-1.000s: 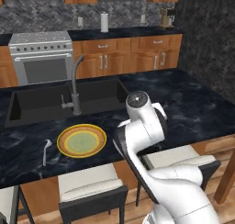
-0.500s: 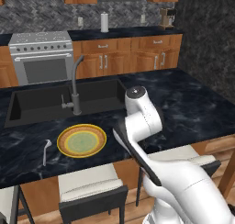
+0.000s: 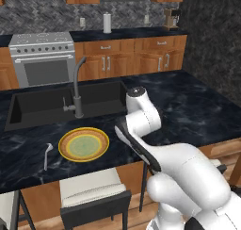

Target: Take the fork and place it on the left side of the plate. Then take the spoon and place it on the right side of the plate. Make sure they're directly next to the plate.

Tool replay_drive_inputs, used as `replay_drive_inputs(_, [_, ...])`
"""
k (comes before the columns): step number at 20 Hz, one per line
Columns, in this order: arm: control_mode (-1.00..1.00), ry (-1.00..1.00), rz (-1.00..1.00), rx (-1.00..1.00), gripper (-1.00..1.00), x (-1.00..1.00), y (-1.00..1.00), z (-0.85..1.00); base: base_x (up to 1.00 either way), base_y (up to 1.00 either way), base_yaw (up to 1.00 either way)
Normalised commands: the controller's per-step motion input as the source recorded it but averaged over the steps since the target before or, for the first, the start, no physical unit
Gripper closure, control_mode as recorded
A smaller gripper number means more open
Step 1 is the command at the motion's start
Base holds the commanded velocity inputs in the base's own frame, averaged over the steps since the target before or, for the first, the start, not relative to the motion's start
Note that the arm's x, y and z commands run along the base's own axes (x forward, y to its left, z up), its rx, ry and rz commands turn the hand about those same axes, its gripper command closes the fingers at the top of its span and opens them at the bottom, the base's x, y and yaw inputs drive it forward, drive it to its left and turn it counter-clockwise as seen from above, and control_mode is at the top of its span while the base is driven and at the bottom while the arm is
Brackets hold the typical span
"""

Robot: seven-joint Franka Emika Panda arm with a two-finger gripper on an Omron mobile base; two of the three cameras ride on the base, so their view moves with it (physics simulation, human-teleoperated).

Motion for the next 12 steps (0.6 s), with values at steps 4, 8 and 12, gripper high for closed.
replay_drive_inputs(4, [-1.00, 0.07, 0.00, 0.00, 1.00, 0.48, 0.17, -0.37, 0.00, 0.00, 0.00])
replay_drive_inputs(8, [-1.00, 0.05, 0.00, 0.00, 1.00, 0.44, 0.20, -0.30, 0.00, 0.00, 0.00])
replay_drive_inputs(12, [-1.00, 0.06, 0.00, 0.00, 1.00, 0.45, 0.21, -0.24, 0.00, 0.00, 0.00])
